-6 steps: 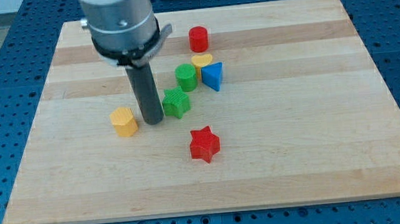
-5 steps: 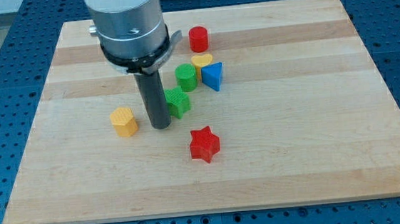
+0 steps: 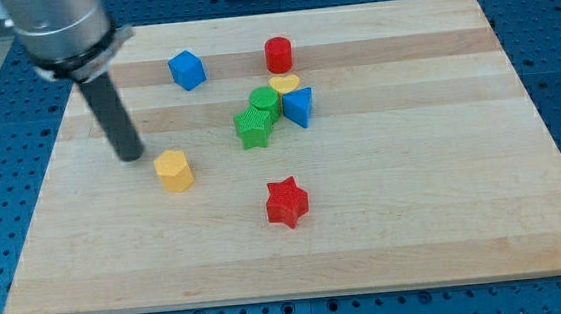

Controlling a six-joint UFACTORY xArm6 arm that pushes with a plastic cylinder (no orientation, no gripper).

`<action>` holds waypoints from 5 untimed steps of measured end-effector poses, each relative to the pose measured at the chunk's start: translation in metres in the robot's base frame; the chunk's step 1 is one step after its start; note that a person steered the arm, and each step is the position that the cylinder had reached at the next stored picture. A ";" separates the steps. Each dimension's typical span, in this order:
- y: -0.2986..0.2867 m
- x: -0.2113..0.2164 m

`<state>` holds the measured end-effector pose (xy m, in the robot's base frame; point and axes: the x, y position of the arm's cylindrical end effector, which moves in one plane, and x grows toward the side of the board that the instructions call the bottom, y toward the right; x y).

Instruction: Move yellow hexagon toward red star

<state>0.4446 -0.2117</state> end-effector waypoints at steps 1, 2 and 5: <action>0.002 0.044; 0.030 0.048; 0.040 0.006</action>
